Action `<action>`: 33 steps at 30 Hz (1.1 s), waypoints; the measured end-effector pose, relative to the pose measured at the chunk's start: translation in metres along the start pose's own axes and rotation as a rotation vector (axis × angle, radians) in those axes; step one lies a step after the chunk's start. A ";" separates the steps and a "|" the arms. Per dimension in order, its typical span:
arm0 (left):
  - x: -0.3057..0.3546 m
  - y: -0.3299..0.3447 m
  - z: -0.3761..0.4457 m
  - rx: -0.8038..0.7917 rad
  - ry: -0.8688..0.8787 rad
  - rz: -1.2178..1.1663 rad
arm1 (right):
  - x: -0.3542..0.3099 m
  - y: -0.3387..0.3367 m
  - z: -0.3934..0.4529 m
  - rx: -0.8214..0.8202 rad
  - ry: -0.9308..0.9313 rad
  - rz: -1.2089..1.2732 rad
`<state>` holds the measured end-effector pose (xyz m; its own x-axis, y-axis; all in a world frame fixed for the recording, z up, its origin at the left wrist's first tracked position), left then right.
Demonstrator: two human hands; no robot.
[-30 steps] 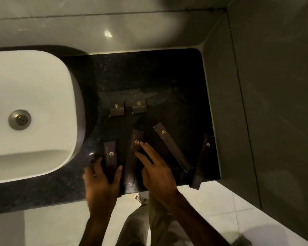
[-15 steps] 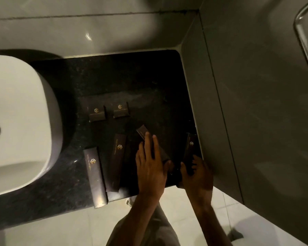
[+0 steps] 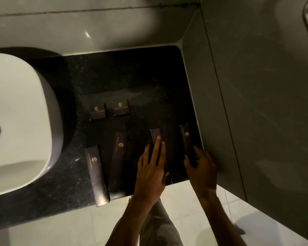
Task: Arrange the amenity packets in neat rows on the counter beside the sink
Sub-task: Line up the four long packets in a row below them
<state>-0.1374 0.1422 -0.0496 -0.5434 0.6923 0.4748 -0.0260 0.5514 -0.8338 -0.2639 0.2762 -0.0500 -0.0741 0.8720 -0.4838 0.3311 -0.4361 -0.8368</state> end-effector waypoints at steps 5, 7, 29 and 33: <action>0.001 -0.001 0.005 -0.046 0.002 0.020 | -0.005 -0.004 -0.002 -0.007 0.010 -0.025; 0.002 -0.009 0.003 -0.024 -0.001 -0.043 | -0.018 -0.015 -0.009 0.072 -0.033 -0.063; -0.180 -0.078 -0.097 0.003 -0.244 0.074 | -0.130 0.115 -0.094 -0.487 -0.584 -0.155; -0.182 -0.076 -0.099 0.030 -0.237 0.084 | -0.125 0.114 -0.093 -0.506 -0.597 -0.149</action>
<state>0.0464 0.0200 -0.0447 -0.7260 0.6049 0.3273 0.0047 0.4802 -0.8772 -0.1297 0.1382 -0.0615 -0.5956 0.5844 -0.5511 0.6541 -0.0454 -0.7551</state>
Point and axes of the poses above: each hand's wrist, its own z-axis towards the middle knuckle, its own y-axis out of the palm, x = y × z, the point moved 7 cm from there along z, towards the middle knuckle, and after that the axes turned 8 degrees about x, right-handed, at the moved point
